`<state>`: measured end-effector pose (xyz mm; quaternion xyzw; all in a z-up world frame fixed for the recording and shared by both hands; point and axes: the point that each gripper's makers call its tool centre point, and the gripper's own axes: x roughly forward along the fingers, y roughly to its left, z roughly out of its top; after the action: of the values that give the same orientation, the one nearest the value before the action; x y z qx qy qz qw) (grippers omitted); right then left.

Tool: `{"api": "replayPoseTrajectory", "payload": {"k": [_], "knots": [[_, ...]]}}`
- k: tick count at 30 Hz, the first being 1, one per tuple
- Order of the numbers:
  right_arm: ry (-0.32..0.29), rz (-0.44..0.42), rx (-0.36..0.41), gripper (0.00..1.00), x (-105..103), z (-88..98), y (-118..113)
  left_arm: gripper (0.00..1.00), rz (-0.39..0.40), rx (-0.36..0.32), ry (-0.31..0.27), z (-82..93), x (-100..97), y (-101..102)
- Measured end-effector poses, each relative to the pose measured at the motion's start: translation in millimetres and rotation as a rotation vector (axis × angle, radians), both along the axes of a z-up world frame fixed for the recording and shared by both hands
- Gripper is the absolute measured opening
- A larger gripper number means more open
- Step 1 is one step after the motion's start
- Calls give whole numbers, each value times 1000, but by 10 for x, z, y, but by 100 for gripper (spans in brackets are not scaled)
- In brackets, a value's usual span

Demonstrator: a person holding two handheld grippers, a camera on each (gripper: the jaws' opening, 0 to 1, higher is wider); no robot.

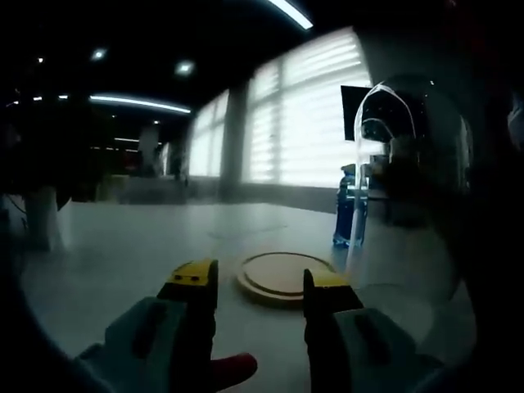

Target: Open the cover put in the Mizone put the cover back on

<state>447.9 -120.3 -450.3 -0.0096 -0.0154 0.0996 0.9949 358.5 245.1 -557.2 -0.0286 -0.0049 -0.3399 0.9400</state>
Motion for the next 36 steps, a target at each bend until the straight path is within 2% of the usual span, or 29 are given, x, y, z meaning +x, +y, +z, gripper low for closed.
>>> {"api": "replayPoseTrajectory", "payload": {"k": [8, 31, 36], "knots": [[15, -2, 10, 25, 78, -14, -25, 34, -2, 11, 8, -30, 4, -10], [15, -15, 10, 24, 125, -26, -32, 33, 11, 8, 32, -91, 57, 22], [15, -12, 35, 24, 117, -24, -35, 33, 5, 14, 33, -98, 70, 35]]}}
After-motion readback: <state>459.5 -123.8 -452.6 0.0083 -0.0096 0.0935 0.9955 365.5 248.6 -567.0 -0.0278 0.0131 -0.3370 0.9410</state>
